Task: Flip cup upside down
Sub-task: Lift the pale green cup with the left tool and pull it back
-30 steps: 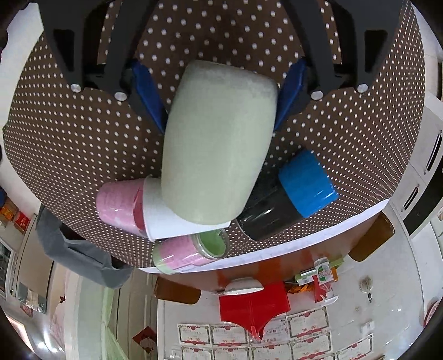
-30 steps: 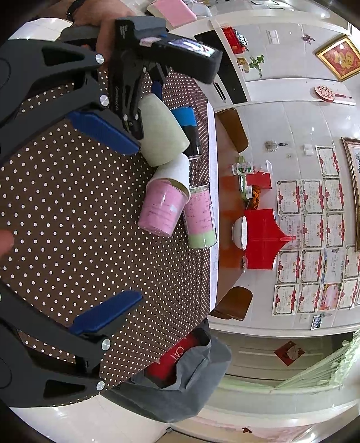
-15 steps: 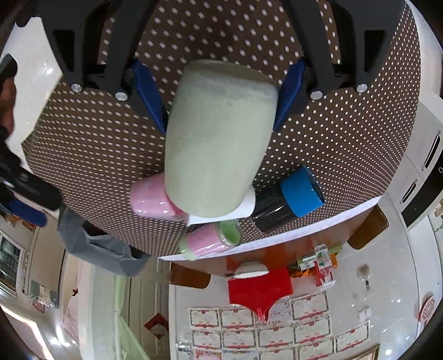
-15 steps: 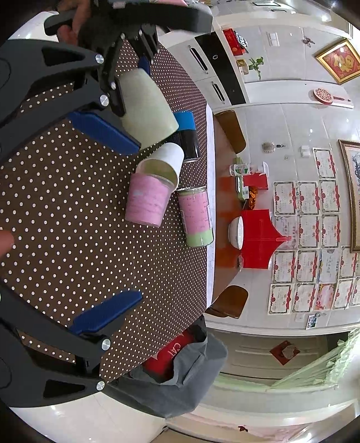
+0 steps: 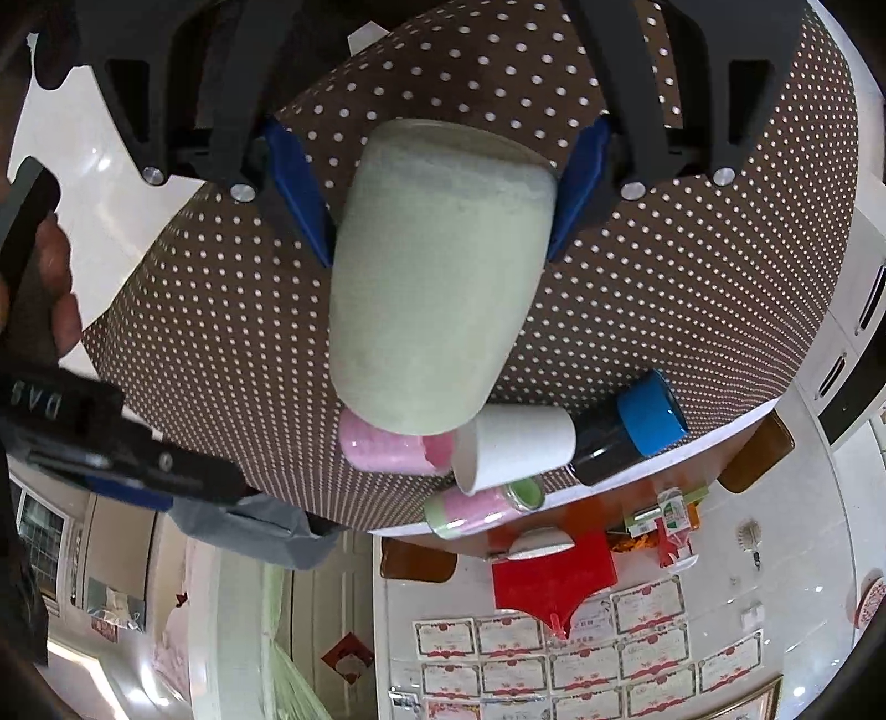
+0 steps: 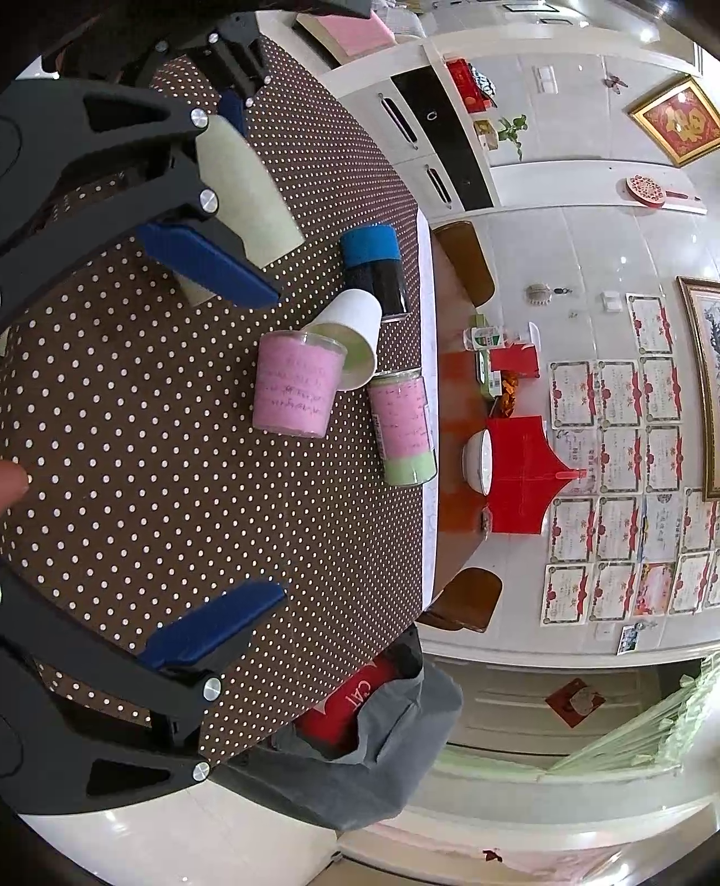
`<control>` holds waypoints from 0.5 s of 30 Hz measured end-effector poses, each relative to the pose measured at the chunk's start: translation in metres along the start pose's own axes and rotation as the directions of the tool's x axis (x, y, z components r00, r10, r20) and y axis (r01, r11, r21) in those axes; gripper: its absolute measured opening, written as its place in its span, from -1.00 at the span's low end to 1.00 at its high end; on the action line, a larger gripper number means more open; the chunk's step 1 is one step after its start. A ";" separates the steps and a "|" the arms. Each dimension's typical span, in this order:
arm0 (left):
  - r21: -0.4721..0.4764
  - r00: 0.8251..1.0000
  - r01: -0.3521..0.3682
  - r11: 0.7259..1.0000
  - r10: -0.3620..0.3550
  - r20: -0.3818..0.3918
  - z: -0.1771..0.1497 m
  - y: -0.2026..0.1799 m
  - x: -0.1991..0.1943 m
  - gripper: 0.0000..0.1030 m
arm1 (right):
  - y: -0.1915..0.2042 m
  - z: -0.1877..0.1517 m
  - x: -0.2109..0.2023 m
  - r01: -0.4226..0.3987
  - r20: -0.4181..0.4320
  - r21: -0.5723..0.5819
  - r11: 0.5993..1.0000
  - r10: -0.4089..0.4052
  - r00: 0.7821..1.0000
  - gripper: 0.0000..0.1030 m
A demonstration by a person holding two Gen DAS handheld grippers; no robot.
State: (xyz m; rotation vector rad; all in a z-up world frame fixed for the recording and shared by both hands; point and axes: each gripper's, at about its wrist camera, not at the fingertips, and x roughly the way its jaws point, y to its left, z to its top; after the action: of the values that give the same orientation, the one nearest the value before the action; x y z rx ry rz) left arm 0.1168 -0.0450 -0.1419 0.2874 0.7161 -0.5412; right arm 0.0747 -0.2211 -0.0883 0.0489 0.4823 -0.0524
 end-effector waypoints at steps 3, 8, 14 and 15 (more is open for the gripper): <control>0.015 1.000 -0.014 1.000 0.014 -0.001 -0.001 -0.003 0.003 0.47 | -0.003 -0.002 0.000 -0.001 -0.006 0.005 1.000 0.001 1.000 0.88; 0.022 0.997 -0.071 0.997 0.071 0.010 0.003 -0.006 -0.001 0.66 | -0.006 -0.003 0.001 -0.013 -0.014 0.015 1.000 0.013 1.000 0.88; -0.021 0.997 -0.070 0.997 0.070 0.028 0.004 0.004 -0.009 0.71 | -0.008 -0.003 0.004 -0.045 -0.029 0.023 0.999 0.046 0.999 0.88; -0.025 0.997 -0.072 0.997 0.073 0.035 0.003 0.005 -0.011 0.80 | -0.008 -0.003 0.004 -0.052 -0.031 0.023 0.998 0.052 0.998 0.88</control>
State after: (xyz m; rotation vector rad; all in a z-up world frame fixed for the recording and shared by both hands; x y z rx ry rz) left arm 0.1144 -0.0384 -0.1321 0.2801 0.6742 -0.4674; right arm 0.0768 -0.2288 -0.0929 0.0842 0.5116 -0.0062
